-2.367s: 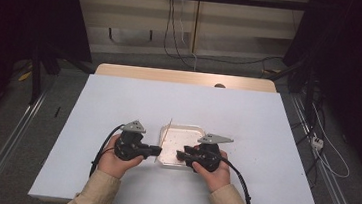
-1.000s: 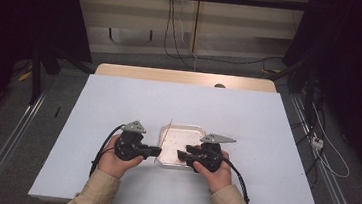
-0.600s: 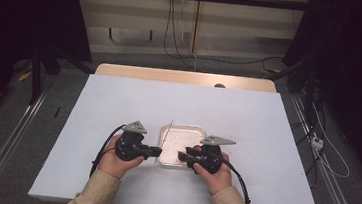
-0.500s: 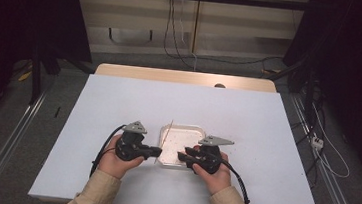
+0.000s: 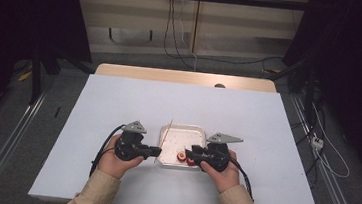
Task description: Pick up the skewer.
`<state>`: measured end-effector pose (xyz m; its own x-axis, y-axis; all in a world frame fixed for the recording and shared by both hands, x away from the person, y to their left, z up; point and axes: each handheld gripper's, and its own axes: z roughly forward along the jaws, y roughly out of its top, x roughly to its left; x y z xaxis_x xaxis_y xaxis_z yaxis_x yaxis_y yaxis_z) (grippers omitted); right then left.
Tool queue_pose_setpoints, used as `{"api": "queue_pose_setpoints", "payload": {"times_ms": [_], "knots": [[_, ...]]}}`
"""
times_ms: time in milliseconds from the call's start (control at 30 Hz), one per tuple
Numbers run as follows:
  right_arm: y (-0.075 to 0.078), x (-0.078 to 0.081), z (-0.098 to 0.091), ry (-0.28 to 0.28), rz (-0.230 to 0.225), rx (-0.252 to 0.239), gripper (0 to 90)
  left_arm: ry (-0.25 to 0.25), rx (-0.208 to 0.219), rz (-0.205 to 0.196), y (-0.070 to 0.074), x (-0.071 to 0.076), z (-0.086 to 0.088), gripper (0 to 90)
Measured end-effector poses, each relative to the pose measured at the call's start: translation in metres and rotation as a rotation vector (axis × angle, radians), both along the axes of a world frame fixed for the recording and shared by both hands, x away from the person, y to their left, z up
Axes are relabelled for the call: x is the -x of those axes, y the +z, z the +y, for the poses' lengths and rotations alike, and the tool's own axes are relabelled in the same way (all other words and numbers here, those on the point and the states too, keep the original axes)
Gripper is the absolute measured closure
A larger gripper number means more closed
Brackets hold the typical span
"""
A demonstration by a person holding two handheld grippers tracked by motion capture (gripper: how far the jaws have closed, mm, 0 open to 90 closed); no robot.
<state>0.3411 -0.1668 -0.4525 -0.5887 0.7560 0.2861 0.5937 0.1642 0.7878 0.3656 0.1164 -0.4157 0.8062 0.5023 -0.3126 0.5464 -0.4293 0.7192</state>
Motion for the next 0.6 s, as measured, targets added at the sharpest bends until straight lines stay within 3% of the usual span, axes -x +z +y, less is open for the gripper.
{"api": "queue_pose_setpoints", "payload": {"times_ms": [200, 267, 600], "knots": [[-0.005, 0.008, -0.014, -0.007, 0.026, 0.013, 65.3, 0.003, -0.003, 0.000, -0.001, 0.000, -0.001, 89.4], [-0.007, 0.010, -0.015, -0.011, 0.037, -0.007, 65.3, 0.002, -0.003, 0.004, -0.001, 0.000, -0.001, 89.4], [-0.011, 0.011, -0.004, 0.012, 0.064, -0.063, 64.0, -0.004, -0.010, 0.007, -0.002, 0.000, -0.002, 89.4]]}}
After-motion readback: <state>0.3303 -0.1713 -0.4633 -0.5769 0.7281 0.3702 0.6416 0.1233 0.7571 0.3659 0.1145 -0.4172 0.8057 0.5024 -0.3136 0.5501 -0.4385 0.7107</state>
